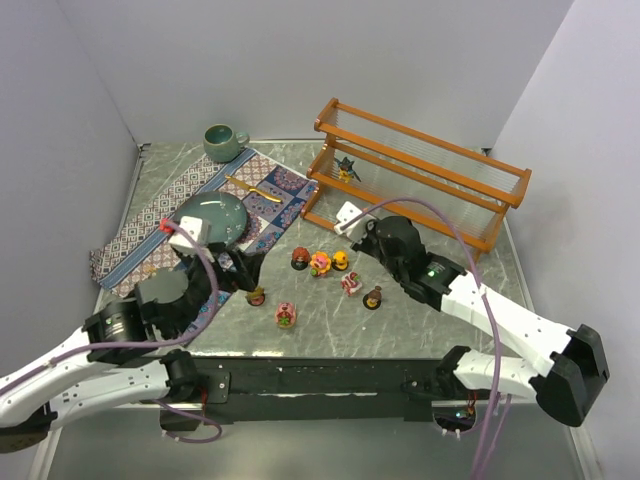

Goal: Place and organize the plastic toys onto the shelf

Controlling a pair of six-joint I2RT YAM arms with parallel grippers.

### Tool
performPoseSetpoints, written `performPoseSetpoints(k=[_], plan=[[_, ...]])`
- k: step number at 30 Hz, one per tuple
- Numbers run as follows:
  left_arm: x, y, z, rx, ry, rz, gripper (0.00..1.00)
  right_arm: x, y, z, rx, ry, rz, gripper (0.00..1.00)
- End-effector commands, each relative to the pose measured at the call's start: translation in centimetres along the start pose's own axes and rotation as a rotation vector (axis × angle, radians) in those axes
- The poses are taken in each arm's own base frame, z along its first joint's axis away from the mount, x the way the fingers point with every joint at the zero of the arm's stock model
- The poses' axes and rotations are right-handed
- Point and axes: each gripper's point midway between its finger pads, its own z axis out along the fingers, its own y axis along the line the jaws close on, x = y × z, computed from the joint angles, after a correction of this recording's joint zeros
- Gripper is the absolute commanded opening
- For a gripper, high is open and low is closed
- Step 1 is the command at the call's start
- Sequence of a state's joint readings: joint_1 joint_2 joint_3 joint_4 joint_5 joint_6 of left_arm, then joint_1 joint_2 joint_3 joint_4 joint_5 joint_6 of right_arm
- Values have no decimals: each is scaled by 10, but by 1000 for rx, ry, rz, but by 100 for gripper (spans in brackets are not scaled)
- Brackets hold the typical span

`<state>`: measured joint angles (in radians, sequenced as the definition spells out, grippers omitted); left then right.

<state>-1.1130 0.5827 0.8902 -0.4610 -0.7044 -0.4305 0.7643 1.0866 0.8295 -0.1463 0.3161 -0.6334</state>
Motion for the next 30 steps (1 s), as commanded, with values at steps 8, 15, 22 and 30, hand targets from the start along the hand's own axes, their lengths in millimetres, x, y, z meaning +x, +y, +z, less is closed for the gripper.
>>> performPoseSetpoints(k=[8,15,22,30], plan=[[12,21,53,38,122,-60,99,-26,-90,-4,289,-27,-91,0],[4,63,57,-52,90,-95,97,-17,-103,15,272,-24,-110,0],[8,90,52,-183,77,-55,97,-9,-107,30,252,-14,-119,0],[11,95,51,-203,79,-45,97,4,-106,47,261,23,-137,0]])
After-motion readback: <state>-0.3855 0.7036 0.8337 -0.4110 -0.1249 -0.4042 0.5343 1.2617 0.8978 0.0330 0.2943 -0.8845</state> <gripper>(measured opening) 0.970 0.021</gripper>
